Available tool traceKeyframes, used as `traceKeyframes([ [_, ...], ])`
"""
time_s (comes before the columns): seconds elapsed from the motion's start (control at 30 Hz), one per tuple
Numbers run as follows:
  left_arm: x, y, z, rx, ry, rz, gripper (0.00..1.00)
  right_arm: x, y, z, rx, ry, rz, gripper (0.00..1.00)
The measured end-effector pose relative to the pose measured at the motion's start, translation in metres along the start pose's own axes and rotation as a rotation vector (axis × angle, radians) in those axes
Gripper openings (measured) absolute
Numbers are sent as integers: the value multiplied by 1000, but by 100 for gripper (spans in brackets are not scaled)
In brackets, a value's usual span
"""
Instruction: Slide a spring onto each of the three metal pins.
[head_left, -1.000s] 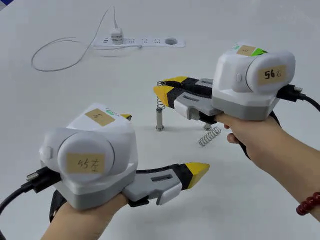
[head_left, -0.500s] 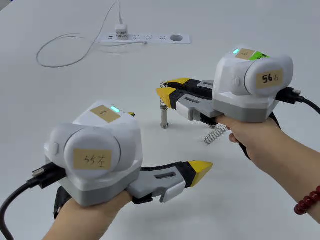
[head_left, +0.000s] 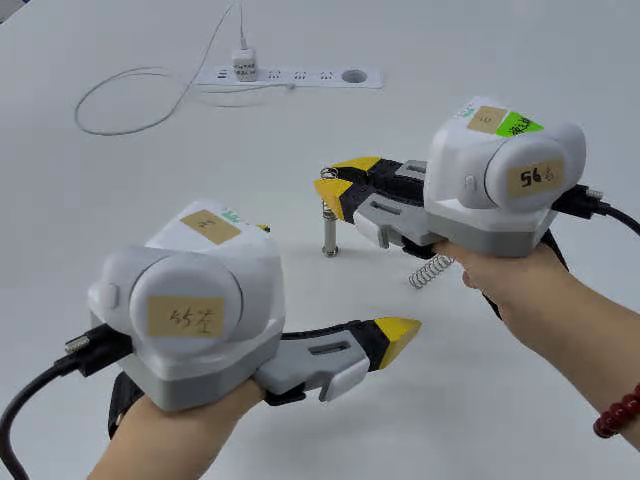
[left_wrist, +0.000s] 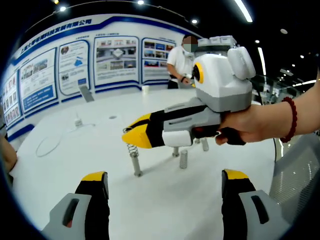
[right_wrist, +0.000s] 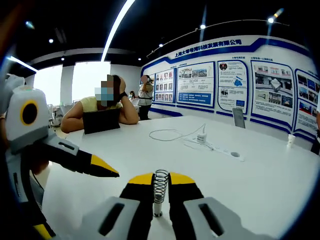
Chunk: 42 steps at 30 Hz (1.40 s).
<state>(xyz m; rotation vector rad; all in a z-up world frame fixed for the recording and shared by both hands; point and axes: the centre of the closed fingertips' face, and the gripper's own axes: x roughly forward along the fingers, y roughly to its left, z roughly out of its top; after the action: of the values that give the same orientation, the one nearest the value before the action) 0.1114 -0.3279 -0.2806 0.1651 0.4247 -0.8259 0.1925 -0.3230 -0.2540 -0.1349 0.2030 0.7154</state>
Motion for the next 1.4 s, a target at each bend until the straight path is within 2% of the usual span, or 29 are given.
traceKeyframes([
  [0.23,-1,1,1,-1,-3,1,95,0,1,-10,9,19,2,11],
  [0.77,-1,1,0,0,2,1,94,5,2,-36,20,102,1,11],
  [1.3,-1,0,-1,6,8,-1,93,5,4,-52,60,148,-5,12],
  [1.4,-1,0,-1,7,10,-2,92,5,4,-52,71,142,-7,12],
])
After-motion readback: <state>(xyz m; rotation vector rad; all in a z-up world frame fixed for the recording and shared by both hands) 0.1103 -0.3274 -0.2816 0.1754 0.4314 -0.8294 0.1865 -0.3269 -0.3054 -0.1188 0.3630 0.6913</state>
